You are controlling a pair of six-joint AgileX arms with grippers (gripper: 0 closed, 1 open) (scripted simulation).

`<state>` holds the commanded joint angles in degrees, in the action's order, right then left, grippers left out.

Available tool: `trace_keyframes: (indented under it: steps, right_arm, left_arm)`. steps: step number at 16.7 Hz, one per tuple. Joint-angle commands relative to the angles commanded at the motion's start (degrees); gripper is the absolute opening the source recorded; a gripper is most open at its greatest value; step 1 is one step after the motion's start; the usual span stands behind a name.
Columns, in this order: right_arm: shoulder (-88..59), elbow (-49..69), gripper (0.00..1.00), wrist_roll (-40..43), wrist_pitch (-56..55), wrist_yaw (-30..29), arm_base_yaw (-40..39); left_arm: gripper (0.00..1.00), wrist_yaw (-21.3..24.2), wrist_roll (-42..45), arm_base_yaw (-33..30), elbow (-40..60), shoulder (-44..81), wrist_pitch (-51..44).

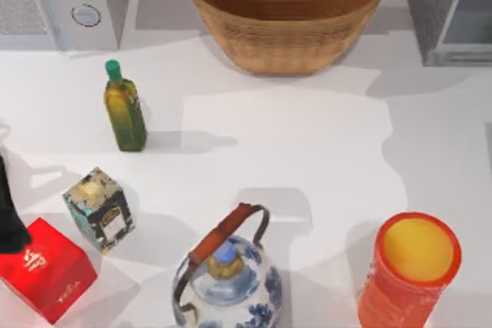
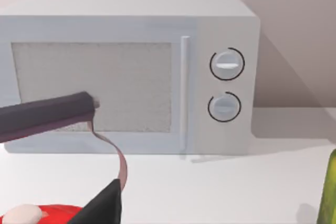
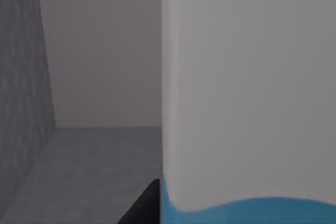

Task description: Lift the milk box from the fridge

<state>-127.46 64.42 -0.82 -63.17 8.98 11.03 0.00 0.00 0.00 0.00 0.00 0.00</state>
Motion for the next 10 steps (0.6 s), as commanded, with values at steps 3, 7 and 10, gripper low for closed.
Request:
trace_keyframes:
  steps: [3,7,10]
  right_arm:
    - [0.0,0.0,0.00,0.0,0.0,0.0,0.0]
    - [0.1,0.0,0.00,-0.1,0.0,0.0,0.2]
    - [2.0,0.3,0.00,-0.2,2.3,0.0,0.2]
  left_arm:
    - [1.00,0.0,0.0,0.0,0.0,0.0,0.0]
    - [1.00,0.0,0.0,0.0,0.0,0.0,0.0]
    - [1.00,0.0,0.0,0.0,0.0,0.0,0.0]
